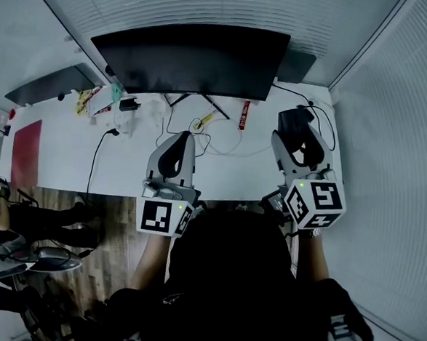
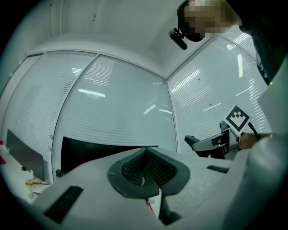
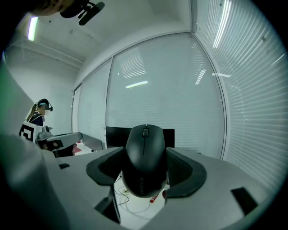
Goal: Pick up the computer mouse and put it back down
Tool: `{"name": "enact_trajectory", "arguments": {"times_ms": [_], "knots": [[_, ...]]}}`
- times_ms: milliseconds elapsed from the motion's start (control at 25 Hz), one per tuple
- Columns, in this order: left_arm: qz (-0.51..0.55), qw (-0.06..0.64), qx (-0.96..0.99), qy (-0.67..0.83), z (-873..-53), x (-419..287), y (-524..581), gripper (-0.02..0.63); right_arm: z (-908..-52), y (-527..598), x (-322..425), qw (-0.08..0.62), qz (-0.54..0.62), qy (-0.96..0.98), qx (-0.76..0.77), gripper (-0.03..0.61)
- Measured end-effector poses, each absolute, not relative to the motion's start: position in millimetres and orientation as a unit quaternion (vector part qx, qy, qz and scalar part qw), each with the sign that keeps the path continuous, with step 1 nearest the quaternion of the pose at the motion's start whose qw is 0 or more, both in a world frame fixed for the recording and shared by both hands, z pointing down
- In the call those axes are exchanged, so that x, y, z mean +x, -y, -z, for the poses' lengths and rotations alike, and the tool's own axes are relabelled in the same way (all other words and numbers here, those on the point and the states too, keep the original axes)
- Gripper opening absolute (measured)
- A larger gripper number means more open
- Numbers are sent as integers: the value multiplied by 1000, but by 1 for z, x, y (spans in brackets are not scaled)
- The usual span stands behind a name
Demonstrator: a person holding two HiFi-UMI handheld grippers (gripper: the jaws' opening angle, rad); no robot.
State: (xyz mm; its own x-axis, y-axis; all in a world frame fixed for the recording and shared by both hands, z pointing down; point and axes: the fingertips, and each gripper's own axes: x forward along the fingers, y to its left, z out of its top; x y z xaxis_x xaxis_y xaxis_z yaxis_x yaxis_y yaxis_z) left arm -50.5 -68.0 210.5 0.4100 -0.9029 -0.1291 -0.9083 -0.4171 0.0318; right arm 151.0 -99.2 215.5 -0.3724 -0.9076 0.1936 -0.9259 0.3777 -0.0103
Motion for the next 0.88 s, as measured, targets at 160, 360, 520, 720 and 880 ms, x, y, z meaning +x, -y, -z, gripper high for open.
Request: {"name": "enact_trajectory", "arguments": {"times_ms": [160,360,520,720,880], "knots": [[-67,25,-838,-541,-208,-50,69,6,-204,100,150,72,-42,827,556,287],[-64,22,-836,-544,-212,-50,69,6,-205,99,149,73,-42,828,554,287],[-61,17,-835,-547,-218,-51,71,6,-213,100,150,80,-49,827,554,287],[-56,-3,-835,-548,-232,-53,74,6,-228,104,147,95,-65,825,554,287],[-50,-15,-837,-545,-241,-54,75,6,-245,104,142,108,-83,824,550,285]]}}
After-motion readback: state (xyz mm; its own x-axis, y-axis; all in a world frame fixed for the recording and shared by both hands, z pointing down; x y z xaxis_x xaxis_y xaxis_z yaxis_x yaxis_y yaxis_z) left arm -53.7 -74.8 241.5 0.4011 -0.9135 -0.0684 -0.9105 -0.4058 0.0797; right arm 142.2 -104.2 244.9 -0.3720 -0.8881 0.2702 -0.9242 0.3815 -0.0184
